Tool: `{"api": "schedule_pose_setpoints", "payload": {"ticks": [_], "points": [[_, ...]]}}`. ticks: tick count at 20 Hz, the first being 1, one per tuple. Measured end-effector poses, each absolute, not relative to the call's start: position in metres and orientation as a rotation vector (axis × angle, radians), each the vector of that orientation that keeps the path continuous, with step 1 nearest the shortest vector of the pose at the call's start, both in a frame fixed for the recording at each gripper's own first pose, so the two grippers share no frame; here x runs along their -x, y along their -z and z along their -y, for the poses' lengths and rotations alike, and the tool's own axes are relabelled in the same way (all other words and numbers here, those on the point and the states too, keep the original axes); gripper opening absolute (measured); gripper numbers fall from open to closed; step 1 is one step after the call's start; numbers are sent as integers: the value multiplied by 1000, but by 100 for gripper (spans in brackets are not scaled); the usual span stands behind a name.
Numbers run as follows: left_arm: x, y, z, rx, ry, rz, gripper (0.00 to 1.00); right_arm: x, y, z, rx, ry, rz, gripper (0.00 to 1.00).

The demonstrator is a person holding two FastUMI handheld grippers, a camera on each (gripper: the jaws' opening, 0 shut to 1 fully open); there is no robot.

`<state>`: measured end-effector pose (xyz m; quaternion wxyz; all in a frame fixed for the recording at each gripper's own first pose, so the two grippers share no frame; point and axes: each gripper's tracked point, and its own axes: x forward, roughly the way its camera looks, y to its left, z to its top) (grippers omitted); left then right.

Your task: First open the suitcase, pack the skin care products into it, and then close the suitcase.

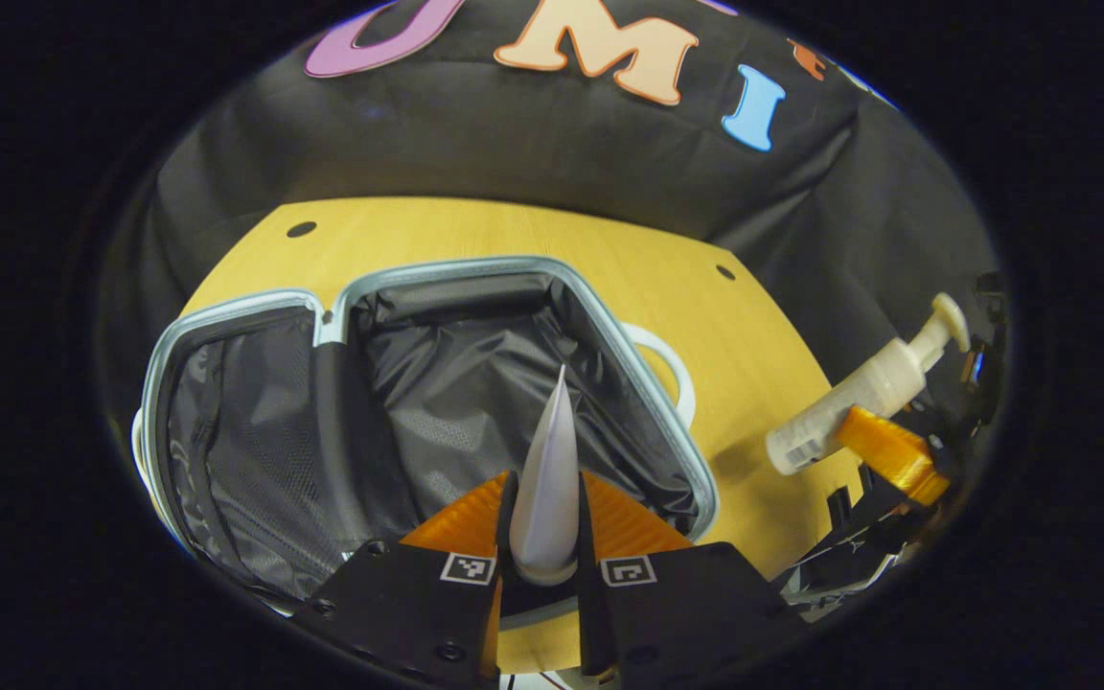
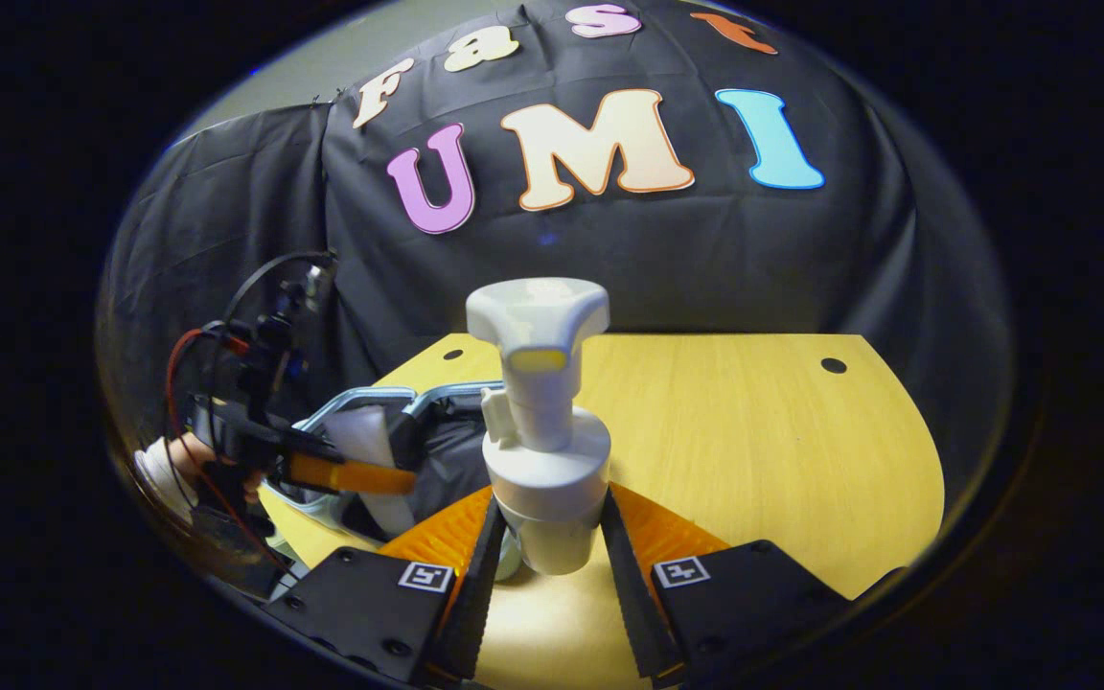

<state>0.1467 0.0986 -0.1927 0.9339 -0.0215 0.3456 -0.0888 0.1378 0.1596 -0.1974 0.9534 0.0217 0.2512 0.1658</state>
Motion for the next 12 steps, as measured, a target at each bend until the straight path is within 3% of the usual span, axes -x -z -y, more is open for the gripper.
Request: {"api": "schedule_pose_setpoints", "payload": {"ticks": [1,4,7,9,12], "points": [[-151,199,-101,34,189,-730,22,-138,199,-170,-44,-344,-520,60],[-165,201,-105,53,212,-759,27,-140,206,-201,-58,-377,-556,61],[-183,199,-129,32,143,-755,34,-144,217,-230,-85,-416,-606,60],[-187,185,-127,91,155,-719,64,-142,236,-244,-75,-430,-658,60],[-190,150,-133,159,156,-625,82,-147,261,-258,-33,-448,-714,60]]}}
